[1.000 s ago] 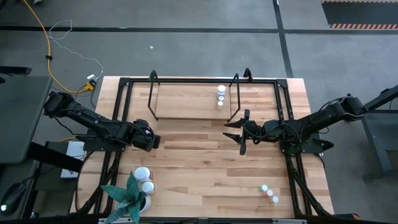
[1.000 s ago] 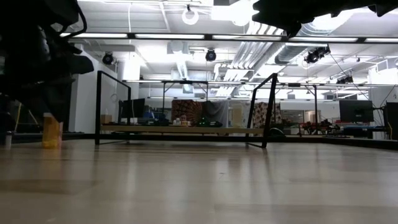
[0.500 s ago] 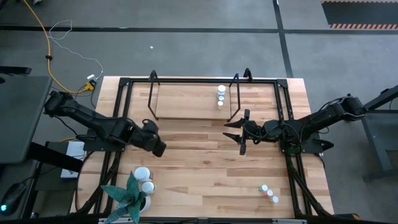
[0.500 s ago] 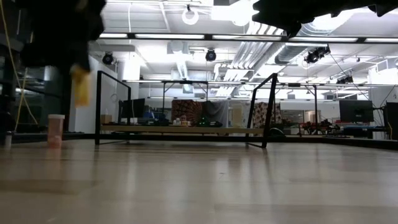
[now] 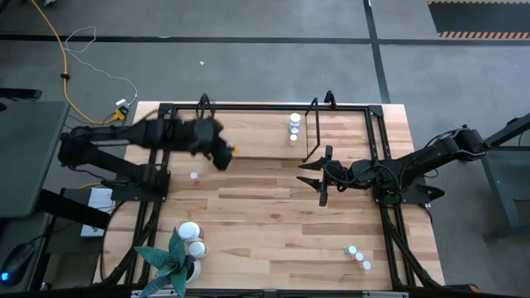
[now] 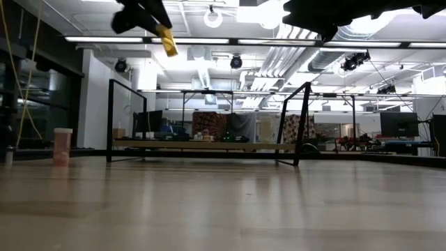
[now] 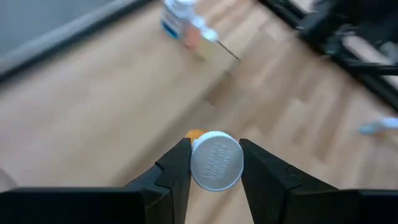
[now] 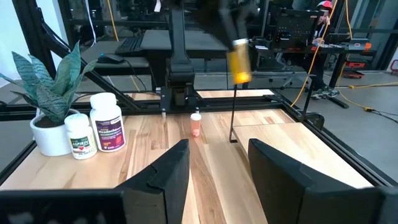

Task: Pick and place medicine bottles onto shelf by color
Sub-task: Put the orange pill bottle on the shelf

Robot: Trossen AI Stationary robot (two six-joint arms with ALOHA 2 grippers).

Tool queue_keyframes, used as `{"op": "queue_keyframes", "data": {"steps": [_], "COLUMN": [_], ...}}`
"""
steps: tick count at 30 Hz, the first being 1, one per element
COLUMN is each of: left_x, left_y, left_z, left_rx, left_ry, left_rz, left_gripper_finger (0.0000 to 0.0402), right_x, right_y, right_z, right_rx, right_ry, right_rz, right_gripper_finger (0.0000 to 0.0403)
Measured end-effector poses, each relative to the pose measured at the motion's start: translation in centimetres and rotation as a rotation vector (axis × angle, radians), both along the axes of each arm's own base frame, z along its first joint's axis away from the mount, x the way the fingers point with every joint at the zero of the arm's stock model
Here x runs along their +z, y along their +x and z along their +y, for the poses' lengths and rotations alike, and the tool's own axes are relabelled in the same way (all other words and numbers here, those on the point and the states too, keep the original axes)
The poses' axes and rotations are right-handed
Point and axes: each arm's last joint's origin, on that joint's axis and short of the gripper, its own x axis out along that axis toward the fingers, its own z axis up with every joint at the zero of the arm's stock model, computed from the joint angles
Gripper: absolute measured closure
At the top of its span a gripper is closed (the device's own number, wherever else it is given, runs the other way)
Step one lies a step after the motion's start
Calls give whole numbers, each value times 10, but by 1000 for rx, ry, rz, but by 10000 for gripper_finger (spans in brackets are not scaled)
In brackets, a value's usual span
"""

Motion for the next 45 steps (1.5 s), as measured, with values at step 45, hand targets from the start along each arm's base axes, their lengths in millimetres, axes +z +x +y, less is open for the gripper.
{"op": "queue_keyframes", "data": {"steps": [45], "left_x": [-109], "left_y": [-10], "left_z": [174], "left_rx": [-199], "left_ry": [8], "left_rz": [560], "left_gripper_finger": [291], "right_x": [-5], "right_y": [2], "right_z": [-13], "right_rx": [-69], "right_ry": [82], "right_rz": [30], "right_gripper_finger": [247]}}
